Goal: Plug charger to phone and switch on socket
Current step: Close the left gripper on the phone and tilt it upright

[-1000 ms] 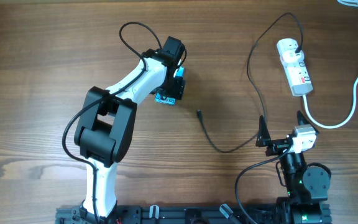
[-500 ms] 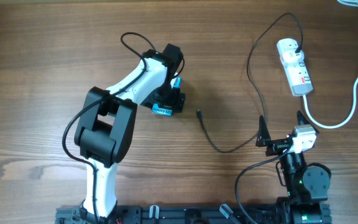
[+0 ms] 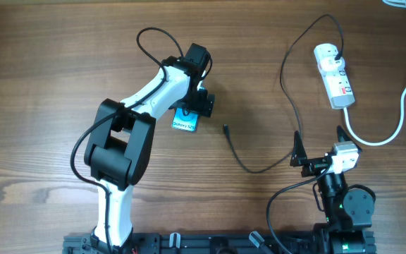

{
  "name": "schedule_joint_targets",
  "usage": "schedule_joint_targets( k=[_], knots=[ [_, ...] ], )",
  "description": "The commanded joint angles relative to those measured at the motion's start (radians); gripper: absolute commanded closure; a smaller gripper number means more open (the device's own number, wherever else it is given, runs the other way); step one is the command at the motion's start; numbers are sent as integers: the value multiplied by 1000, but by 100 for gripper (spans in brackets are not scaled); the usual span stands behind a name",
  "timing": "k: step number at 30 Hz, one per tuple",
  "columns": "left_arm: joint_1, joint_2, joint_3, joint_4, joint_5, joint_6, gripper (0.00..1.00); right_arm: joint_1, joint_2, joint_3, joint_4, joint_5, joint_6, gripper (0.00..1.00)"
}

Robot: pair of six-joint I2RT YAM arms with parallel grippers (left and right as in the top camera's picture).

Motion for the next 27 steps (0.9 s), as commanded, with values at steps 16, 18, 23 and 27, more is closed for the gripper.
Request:
schedule_joint_targets(
  k=[16, 18, 23, 27],
  knots=[
    [6, 48, -29, -11, -7, 81, 10, 5, -4, -1, 2, 7, -12, 0],
    [6, 48, -29, -14, -6, 81, 14, 5, -4, -1, 2, 7, -12, 0],
    [6, 48, -29, -5, -6, 81, 25, 5, -4, -1, 2, 7, -12, 0],
    [6, 48, -29, -1, -6, 80, 29, 5, -4, -1, 2, 7, -12, 0]
  ],
)
